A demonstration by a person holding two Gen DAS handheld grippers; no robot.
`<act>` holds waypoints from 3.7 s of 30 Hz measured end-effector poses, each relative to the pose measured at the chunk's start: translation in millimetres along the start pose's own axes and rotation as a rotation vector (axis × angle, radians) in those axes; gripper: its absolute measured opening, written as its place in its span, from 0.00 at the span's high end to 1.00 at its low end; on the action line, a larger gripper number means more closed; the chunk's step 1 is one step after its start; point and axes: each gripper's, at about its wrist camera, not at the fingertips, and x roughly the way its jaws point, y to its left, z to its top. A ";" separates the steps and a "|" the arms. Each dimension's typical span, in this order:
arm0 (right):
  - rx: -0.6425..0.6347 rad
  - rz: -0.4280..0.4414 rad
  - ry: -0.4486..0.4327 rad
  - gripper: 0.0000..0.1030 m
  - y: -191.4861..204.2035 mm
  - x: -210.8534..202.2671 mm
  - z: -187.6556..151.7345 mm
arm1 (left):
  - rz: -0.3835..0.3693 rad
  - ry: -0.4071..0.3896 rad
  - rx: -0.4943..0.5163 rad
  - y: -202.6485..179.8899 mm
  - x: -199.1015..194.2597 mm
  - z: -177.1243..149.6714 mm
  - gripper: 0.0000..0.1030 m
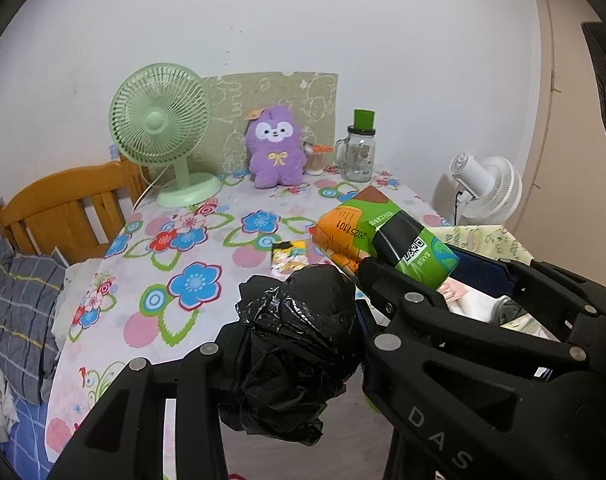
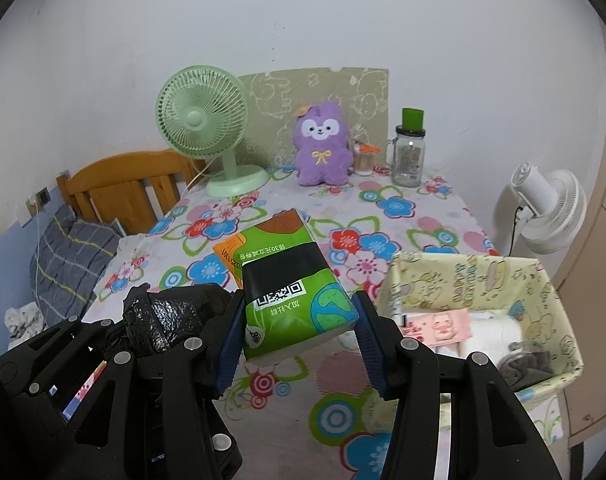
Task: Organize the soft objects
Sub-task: 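Lift the black bag and tissue pack and carry both over the patterned box, then open the left tool over the box while the right tool releases the tissue pack inside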
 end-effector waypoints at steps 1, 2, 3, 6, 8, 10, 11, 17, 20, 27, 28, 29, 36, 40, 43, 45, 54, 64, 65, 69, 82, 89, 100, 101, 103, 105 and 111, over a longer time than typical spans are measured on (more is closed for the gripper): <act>0.002 -0.002 -0.002 0.47 -1.8 -1.0 0.7 | -0.003 -0.003 0.004 -3.7 -0.8 1.8 0.56; 0.005 -0.005 -0.005 0.47 -4.8 -2.8 1.7 | -0.005 -0.004 0.006 -6.4 -1.0 3.0 0.56; 0.008 -0.008 -0.007 0.47 -7.8 -4.3 2.8 | -0.007 -0.005 0.009 -9.3 -1.3 4.2 0.56; 0.015 -0.017 -0.014 0.47 -16.8 -8.7 4.3 | -0.016 -0.011 0.017 -19.1 -1.4 8.5 0.56; 0.021 -0.023 -0.019 0.47 -23.5 -10.8 6.1 | -0.023 -0.015 0.021 -25.5 -1.2 11.0 0.56; 0.026 -0.031 -0.023 0.47 -29.6 -12.5 7.9 | -0.030 -0.018 0.024 -31.6 -0.1 13.2 0.56; 0.028 -0.035 -0.025 0.47 -33.0 -13.5 8.6 | -0.034 -0.020 0.027 -35.4 0.4 14.5 0.56; 0.042 -0.056 -0.031 0.47 -54.9 -16.9 11.1 | -0.054 -0.022 0.047 -55.6 7.0 20.9 0.55; 0.054 -0.068 -0.032 0.47 -66.8 -17.3 11.4 | -0.066 -0.021 0.056 -65.5 10.9 23.3 0.55; 0.071 -0.094 -0.031 0.47 -93.3 -14.5 11.4 | -0.090 -0.015 0.077 -88.4 24.1 29.5 0.55; 0.073 -0.098 -0.030 0.47 -96.9 -14.3 11.4 | -0.095 -0.014 0.080 -92.0 25.9 30.2 0.55; 0.076 -0.102 -0.031 0.47 -100.0 -14.1 11.4 | -0.099 -0.014 0.082 -94.2 27.5 30.9 0.55; 0.101 -0.136 -0.020 0.47 -124.8 -11.1 9.5 | -0.146 0.002 0.107 -116.8 40.4 33.8 0.55; 0.121 -0.154 -0.012 0.47 -139.8 -8.9 7.5 | -0.170 0.014 0.124 -130.0 48.6 35.5 0.55; 0.135 -0.162 -0.009 0.47 -149.7 -7.0 6.8 | -0.181 0.021 0.137 -138.5 54.0 37.4 0.55; 0.142 -0.168 -0.007 0.47 -155.5 -5.6 5.8 | -0.189 0.026 0.144 -143.2 57.3 38.1 0.55; 0.185 -0.203 0.016 0.47 -179.6 3.5 -1.4 | -0.228 0.062 0.179 -164.5 78.1 37.9 0.54; 0.207 -0.213 0.051 0.47 -191.9 20.5 -5.4 | -0.192 0.093 0.212 -169.4 94.6 36.4 0.26; 0.211 -0.209 0.054 0.47 -192.7 22.2 -5.7 | -0.189 0.091 0.217 -169.2 94.8 36.8 0.19; 0.215 -0.189 0.064 0.47 -192.2 30.0 -4.7 | -0.157 0.082 0.239 -165.4 96.2 38.4 0.12; 0.197 -0.144 0.110 0.44 -177.6 57.9 -2.0 | -0.114 0.124 0.257 -149.3 109.6 34.9 0.11; 0.193 -0.145 0.121 0.38 -173.9 57.2 -4.2 | -0.131 0.131 0.265 -149.0 108.2 31.7 0.09; 0.179 -0.190 0.088 0.19 -167.1 36.6 -7.0 | -0.153 0.122 0.247 -147.7 95.6 29.3 0.07; 0.179 -0.194 0.081 0.19 -165.9 33.5 -6.7 | -0.155 0.121 0.244 -147.3 93.3 29.8 0.06; 0.176 -0.201 0.071 0.19 -163.7 28.4 -6.2 | -0.160 0.114 0.243 -146.9 89.2 30.1 0.05; 0.175 -0.207 0.059 0.18 -161.5 23.5 -6.0 | -0.159 0.104 0.244 -146.4 83.9 30.2 0.05; 0.169 -0.216 0.029 0.16 -152.9 9.4 -5.0 | -0.154 0.076 0.242 -142.4 69.1 30.9 0.05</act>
